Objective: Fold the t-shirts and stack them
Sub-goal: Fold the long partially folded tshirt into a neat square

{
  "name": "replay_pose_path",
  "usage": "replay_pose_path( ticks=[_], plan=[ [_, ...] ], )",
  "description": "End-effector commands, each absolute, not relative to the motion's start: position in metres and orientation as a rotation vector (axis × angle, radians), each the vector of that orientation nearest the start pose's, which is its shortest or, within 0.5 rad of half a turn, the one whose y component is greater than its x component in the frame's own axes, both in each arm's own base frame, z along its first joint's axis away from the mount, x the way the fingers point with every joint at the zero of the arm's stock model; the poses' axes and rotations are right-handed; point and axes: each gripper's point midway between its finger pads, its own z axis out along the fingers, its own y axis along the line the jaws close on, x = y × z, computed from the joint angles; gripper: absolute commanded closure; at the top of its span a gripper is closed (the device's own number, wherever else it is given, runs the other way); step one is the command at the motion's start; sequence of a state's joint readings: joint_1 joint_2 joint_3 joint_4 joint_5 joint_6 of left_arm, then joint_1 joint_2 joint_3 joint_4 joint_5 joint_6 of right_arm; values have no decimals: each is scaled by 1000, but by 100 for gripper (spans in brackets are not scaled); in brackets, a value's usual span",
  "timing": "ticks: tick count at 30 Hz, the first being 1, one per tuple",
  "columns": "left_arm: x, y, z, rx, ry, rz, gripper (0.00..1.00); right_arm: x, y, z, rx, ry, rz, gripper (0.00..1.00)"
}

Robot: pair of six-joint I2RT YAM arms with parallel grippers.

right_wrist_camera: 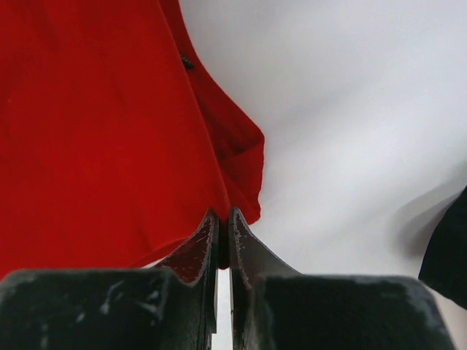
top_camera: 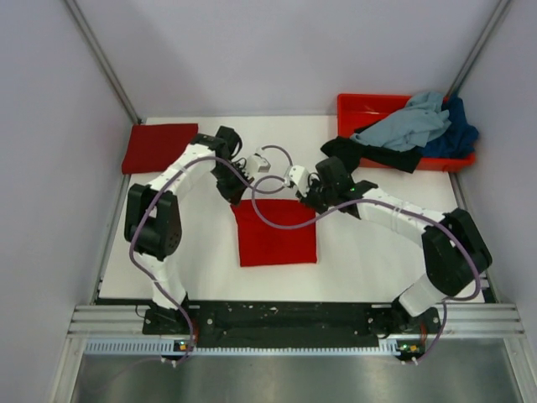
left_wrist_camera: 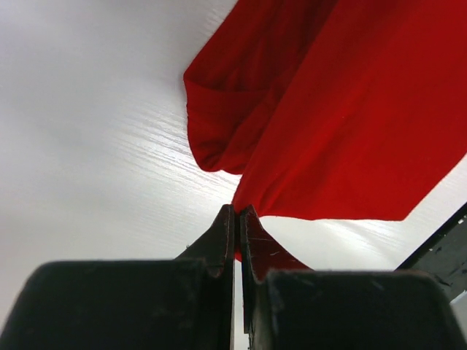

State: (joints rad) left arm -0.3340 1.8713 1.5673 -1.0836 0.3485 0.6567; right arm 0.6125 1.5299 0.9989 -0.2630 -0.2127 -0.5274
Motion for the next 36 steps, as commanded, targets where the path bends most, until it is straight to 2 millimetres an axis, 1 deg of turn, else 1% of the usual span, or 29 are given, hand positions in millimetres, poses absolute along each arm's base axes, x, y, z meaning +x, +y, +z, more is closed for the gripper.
replay_pose_path(
  ticks=[1, 3, 5, 9, 11, 13, 14, 15, 16, 17, 18, 19, 20, 21, 23, 24, 25, 26, 27, 28, 29, 30, 31, 32, 33, 34, 36],
  plan=[
    [354, -131, 96, 1357, 2560, -301, 99, 351, 230, 102, -1308, 1976, 184, 100],
    [360, -132, 91, 1352, 2567, -294, 96, 359, 225, 97, -1283, 2011, 138, 100],
    [364, -133, 88, 1352, 2568, -296, 93, 363, 220, 92, -1268, 2042, 109, 100],
    [370, -133, 78, 1353, 2588, -286, 90, 365, 217, 85, -1247, 2079, 89, 100],
    [374, -132, 73, 1352, 2595, -268, 85, 372, 217, 84, -1230, 2089, 69, 100],
    [384, -131, 71, 1326, 2588, -229, 80, 384, 217, 82, -1182, 2115, 48, 91],
    [394, -130, 72, 1296, 2579, -200, 79, 393, 212, 77, -1133, 2152, 9, 85],
    [414, -130, 76, 1241, 2543, -145, 77, 405, 209, 75, -1076, 2179, -17, 79],
    [438, -128, 82, 1157, 2510, -81, 72, 421, 201, 76, -982, 2214, -49, 77],
    [456, -127, 87, 1090, 2493, -44, 69, 432, 192, 72, -893, 2259, -73, 76],
    [477, -126, 99, 1029, 2465, -10, 68, 442, 179, 74, -755, 2319, -80, 74],
    [487, -125, 107, 971, 2466, 0, 68, 446, 172, 76, -656, 2360, -59, 70],
    [489, -126, 115, 928, 2472, -21, 67, 447, 170, 82, -596, 2378, -32, 64],
    [487, -128, 122, 889, 2478, -72, 67, 445, 174, 90, -565, 2372, 13, 60],
    [476, -135, 129, 825, 2475, -169, 65, 436, 175, 102, -530, 2360, 62, 55],
    [467, -136, 130, 781, 2482, -207, 64, 430, 174, 103, -500, 2367, 76, 55],
    [458, -142, 132, 757, 2472, -266, 63, 424, 175, 109, -489, 2361, 100, 54],
    [445, -147, 132, 729, 2470, -327, 62, 417, 175, 110, -488, 2366, 128, 53],
    [433, -152, 135, 698, 2461, -389, 61, 408, 178, 112, -440, 2373, 174, 53],
    [420, -159, 130, 679, 2464, -464, 60, 397, 178, 106, -422, 2394, 202, 53],
    [407, -164, 128, 655, 2469, -526, 59, 390, 178, 108, -390, 2395, 233, 53],
    [397, -168, 127, 630, 2472, -577, 58, 383, 186, 110, -385, 2390, 303, 53],
    [389, -171, 122, 600, 2484, -616, 59, 376, 193, 111, -386, 2384, 370, 57],
    [382, -174, 119, 576, 2489, -656, 63, 371, 202, 114, -398, 2363, 433, 64],
    [378, -178, 118, 564, 2481, -695, 78, 365, 211, 113, -423, 2350, 514, 75],
    [375, -183, 114, 561, 2477, -737, 88, 360, 224, 114, -450, 2325, 613, 83],
    [368, -196, 105, 591, 2476, -824, 93, 358, 242, 111, -473, 2302, 745, 97]
  ],
)
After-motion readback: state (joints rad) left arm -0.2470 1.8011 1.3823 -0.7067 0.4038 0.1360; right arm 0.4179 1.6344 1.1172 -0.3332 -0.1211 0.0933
